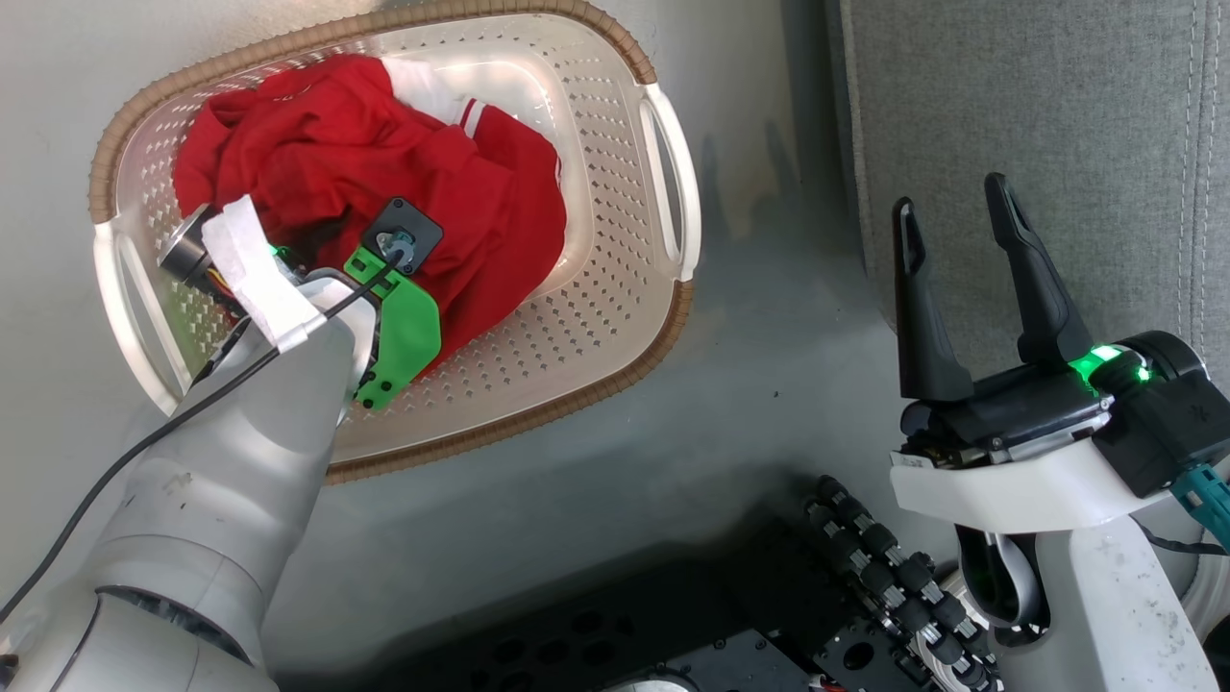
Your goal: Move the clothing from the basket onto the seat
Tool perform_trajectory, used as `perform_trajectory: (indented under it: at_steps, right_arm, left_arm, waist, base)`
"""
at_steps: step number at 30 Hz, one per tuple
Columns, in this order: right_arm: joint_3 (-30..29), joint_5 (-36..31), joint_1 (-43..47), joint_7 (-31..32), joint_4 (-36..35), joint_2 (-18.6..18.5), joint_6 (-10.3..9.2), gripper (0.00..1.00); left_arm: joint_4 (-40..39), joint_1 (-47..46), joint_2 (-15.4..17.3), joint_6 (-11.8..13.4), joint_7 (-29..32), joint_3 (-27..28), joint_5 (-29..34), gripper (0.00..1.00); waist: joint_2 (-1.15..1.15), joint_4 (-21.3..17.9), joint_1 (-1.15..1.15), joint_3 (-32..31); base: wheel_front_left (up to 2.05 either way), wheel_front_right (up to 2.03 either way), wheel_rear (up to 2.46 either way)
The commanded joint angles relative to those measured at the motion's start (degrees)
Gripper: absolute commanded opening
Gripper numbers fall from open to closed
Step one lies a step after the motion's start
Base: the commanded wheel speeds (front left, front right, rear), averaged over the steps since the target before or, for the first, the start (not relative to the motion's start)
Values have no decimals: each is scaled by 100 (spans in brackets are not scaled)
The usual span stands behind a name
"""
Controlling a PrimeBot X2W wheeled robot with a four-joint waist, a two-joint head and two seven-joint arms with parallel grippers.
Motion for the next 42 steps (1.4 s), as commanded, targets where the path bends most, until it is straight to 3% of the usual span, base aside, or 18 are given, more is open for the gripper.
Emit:
perform_trajectory:
  at_steps: [1,9,11,12,13,15,29,42]
  right_arm:
    - [6,-38,57,-20,-26,0,-6,100]
    - [105,-73,98,-20,23,-1,-5,100]
    - [114,-55,99,-20,20,0,-5,100]
    - [116,-51,96,-20,26,0,-6,100]
    - [115,-57,93,-20,37,-1,-6,100]
    - [109,-64,72,-20,53,0,-6,100]
    - [109,101,-354,-20,209,-1,-5,100]
    - [-79,-164,-364,-20,458,-4,-5,100]
  left_arm:
    - [20,-41,73,58,101,8,-15,100]
    - [14,-159,10,136,358,-68,-59,100]
    - [16,-145,-3,54,356,-117,-56,100]
    - [15,-142,-5,27,349,-145,-40,95]
    - [15,-135,4,-3,332,-164,-35,53]
    - [15,-123,48,-15,305,-170,-63,0]
    - [11,-130,34,34,-171,-126,-314,0]
    - [-21,230,-311,-18,-924,-110,-623,0]
  waist:
    - [0,-6,0,2]
    - [0,-28,0,42]
    - [0,-32,0,43]
    - [0,-33,0,42]
    - [0,-30,0,40]
    - [0,-27,0,35]
    - [0,-30,0,-283]
    - [0,497,0,-1168]
  base:
    - [0,0,0]
    - [0,0,0]
    - [0,0,0]
    - [0,0,0]
    - [0,0,0]
    - [0,0,0]
    - [0,0,0]
    - [0,0,0]
